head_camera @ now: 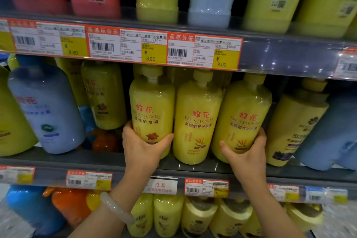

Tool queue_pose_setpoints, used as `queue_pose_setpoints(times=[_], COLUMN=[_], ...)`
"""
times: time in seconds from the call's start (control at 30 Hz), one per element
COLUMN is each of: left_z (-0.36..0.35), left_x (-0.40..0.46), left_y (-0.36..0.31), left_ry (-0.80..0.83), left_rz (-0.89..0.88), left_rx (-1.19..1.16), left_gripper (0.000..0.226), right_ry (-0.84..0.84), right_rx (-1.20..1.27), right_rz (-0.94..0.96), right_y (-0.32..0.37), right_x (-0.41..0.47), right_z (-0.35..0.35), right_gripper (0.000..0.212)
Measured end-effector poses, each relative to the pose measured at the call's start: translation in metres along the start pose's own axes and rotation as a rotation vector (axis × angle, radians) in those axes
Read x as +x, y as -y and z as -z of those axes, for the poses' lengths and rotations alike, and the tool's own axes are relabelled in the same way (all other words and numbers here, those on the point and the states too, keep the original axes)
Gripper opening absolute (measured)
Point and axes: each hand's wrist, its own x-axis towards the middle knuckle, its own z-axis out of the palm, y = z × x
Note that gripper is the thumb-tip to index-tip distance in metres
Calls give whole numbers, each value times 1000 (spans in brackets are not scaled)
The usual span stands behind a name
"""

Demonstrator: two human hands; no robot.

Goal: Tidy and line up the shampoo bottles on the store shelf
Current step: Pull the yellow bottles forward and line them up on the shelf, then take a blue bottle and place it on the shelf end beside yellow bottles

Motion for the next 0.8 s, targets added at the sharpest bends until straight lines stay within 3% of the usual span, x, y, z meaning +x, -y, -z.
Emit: queue_pose_setpoints(times=[0.37,0.43,0.53,0.67,0.8], left_z=[2,3,6,34,84], left_x=[-3,-4,-5,-17,-3], left_y=[0,1,0,6,37], left_ry=[-59,-48,-25,-51,-441], left_rz=[-8,-9,-64,-194,-361], left_rx=[-46,-71,-73,-113,-65], left_gripper=[101,101,102,95,73], right_ry=[-64,-148,-167,-52,438], right_rx=[1,27,-2,-85,-105], right_rz=[27,115,413,701,564], right_y=[-1,0,10,42,70], right_x=[-10,-22,-43,-67,-95], right_z=[-1,-2,-7,-30,-67], right_gripper=[113,104,77,59,53])
